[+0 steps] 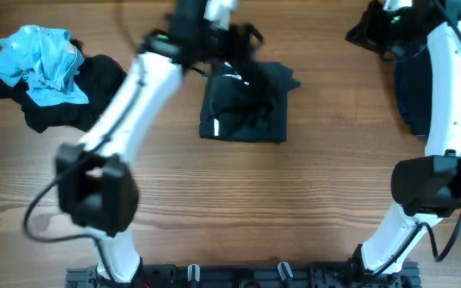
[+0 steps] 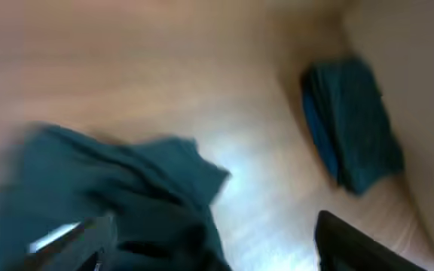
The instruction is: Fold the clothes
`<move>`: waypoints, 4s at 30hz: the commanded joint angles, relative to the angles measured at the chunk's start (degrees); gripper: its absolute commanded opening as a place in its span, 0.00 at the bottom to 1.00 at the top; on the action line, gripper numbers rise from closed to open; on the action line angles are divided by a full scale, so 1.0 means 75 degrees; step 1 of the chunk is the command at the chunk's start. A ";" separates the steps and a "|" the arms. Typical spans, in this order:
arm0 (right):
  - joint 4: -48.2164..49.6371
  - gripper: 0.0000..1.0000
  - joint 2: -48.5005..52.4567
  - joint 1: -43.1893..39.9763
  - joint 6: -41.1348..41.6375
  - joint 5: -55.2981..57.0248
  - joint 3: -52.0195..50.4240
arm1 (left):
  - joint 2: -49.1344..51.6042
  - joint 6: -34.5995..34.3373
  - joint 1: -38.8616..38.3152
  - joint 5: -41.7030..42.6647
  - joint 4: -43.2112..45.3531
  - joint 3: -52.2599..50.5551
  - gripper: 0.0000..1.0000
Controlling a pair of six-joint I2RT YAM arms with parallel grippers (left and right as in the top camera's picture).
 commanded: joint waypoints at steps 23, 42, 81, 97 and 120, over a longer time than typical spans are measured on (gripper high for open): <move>0.0720 0.63 0.2174 0.3550 -0.3273 0.1562 0.0044 | -0.1113 0.0874 0.3080 -0.0090 -0.2763 0.0283 0.93; 0.0868 0.54 0.2183 0.3666 -0.3515 0.1105 -0.0052 | -0.1113 0.0871 0.3080 -0.0519 -0.2696 0.0283 0.95; -0.1769 0.04 0.2192 0.2824 0.1964 0.3570 -0.1276 | -0.1113 0.0871 0.3080 -0.0600 -0.2693 0.0283 0.99; -0.1148 0.51 0.1233 0.2704 -0.0586 0.1492 -0.0306 | -0.1113 0.0874 0.3080 -0.0950 -0.2498 0.0283 0.99; -0.0411 0.39 0.2308 0.4080 -0.3127 0.1932 -0.0799 | -0.1113 0.0866 0.3089 -0.1265 -0.2387 0.0283 1.00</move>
